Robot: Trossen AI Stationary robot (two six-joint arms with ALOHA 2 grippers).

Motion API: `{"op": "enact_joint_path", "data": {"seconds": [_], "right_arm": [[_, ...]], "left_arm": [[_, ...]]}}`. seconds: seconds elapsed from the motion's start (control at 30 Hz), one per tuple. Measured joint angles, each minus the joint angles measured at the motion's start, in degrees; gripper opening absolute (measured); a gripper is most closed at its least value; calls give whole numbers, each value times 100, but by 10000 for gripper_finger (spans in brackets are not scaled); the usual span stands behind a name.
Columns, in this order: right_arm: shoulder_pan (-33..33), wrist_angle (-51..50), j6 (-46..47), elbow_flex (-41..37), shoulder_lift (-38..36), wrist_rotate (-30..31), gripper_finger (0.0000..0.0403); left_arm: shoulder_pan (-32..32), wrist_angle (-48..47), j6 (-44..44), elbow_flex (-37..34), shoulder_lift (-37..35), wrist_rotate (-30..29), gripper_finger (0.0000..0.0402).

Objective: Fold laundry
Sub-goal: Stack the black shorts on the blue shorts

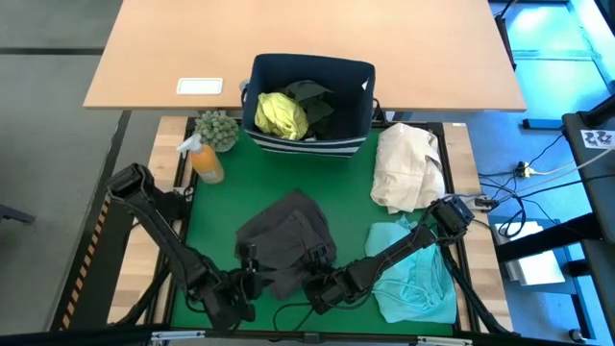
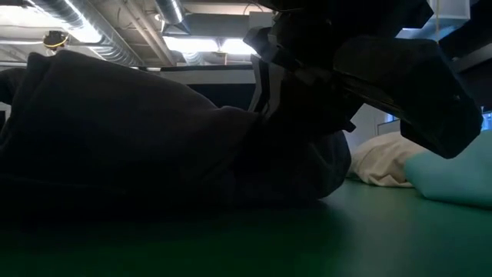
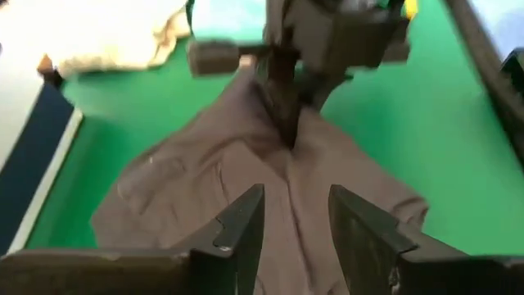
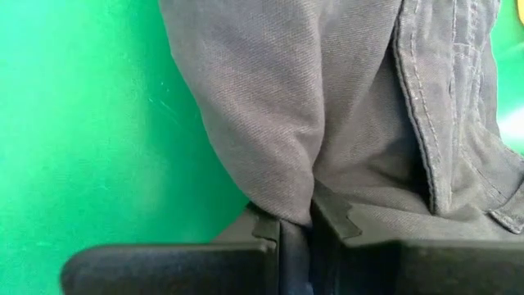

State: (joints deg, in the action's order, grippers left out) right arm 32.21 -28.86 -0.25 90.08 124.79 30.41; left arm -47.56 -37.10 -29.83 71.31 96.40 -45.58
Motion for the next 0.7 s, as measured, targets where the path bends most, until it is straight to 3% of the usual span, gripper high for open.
{"op": "enact_joint_path", "data": {"seconds": [0.3, 0.53, 0.7], "right_arm": [[2, -4, -2, -2, 0, -1, 27], [2, -5, -2, -1, 0, -2, 27], [2, 21, -2, -2, 0, 58, 27]], "left_arm": [[186, -101, -308, -199, 8, 606, 216], [86, 472, 154, -221, 80, 1066, 271], [27, 1124, 497, -221, 517, 1185, 293]]}}
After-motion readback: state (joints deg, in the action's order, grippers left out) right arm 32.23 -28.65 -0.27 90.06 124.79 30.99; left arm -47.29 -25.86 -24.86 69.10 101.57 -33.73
